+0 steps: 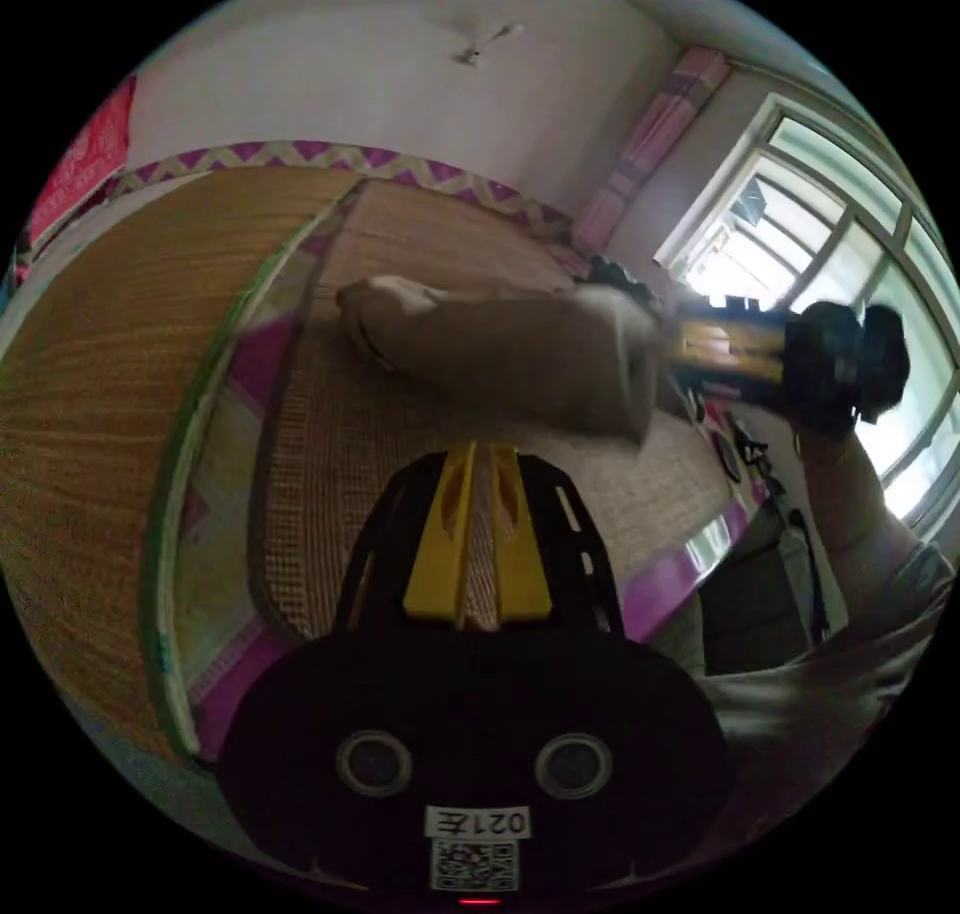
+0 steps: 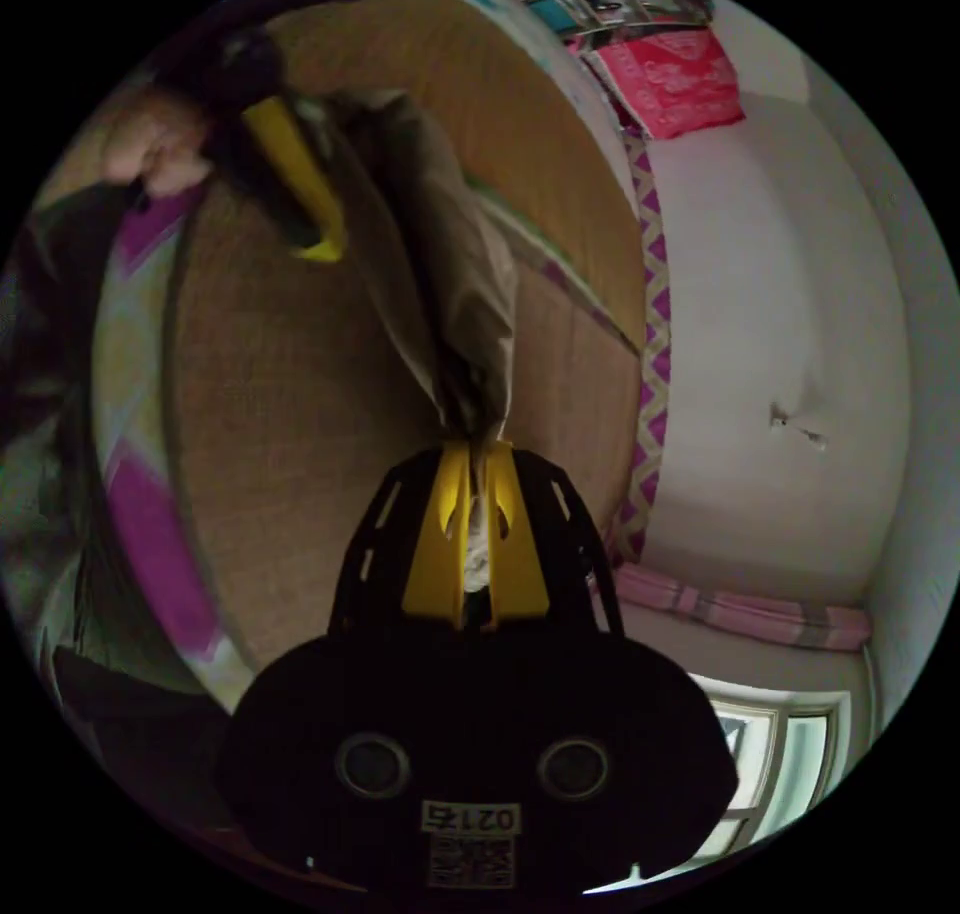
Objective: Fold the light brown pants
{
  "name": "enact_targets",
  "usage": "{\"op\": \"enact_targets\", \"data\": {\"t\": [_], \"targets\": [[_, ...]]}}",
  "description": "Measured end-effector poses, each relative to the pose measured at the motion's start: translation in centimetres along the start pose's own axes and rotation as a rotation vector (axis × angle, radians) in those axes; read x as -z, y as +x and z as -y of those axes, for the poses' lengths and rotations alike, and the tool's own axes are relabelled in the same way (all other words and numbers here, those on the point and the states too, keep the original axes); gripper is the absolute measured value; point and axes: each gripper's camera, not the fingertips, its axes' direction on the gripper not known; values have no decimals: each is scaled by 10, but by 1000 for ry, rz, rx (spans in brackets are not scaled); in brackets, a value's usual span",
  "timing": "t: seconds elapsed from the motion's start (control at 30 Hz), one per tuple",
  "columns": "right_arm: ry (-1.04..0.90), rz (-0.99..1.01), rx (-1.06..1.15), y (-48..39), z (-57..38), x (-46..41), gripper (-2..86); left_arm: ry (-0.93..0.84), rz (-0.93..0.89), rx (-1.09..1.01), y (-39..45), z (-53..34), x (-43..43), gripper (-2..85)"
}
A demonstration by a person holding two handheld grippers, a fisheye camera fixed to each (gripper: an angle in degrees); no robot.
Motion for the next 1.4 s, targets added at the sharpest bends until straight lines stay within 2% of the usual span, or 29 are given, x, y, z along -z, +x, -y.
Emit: {"op": "enact_targets", "data": {"t": [0.13,0.2,0.27,0.37,0.43,0.5,0.6,0.7,0.77,0.8,0.87,0.93,1.03,1.1,1.2,1.33,1.4], "targets": [[33,180,-21,-63,-57,22,7,-127,29,-70,16,-31,-12,14],[81,165,-131,-73,-87,30,20,-174,157,-112,29,-47,-15,16],[116,180,-238,-60,-112,37,30,-147,250,-122,35,-55,-6,11],[191,361,-432,-13,-174,51,42,-24,371,-58,39,-62,21,-3],[252,482,-567,20,-226,57,37,45,337,-66,50,-60,34,-6],[275,437,-774,57,-300,62,37,29,187,-158,78,-47,25,-3],[209,392,-933,96,-373,57,64,-24,99,-273,122,-26,-18,18],[213,454,-1062,129,-437,49,75,-80,30,-446,174,-11,-62,124],[221,504,-1110,145,-468,47,76,-128,64,-549,202,-5,-86,161],[236,534,-1135,155,-488,47,76,-160,138,-594,213,-3,-100,171],[262,577,-1195,170,-520,47,77,-192,218,-622,218,-1,-118,177],[288,641,-1279,187,-557,42,80,-246,151,-582,211,3,-131,176],[308,797,-1461,214,-620,15,78,-223,50,-549,202,8,-139,167],[389,987,-1587,236,-670,-14,76,-211,46,-587,209,8,-146,165],[489,1260,-1611,264,-700,-45,68,-189,94,-646,223,2,-154,163],[497,1391,-1586,293,-718,-55,41,-183,107,-646,233,5,-162,150],[493,1417,-1587,311,-735,-50,16,-171,86,-609,237,12,-163,96]]}}
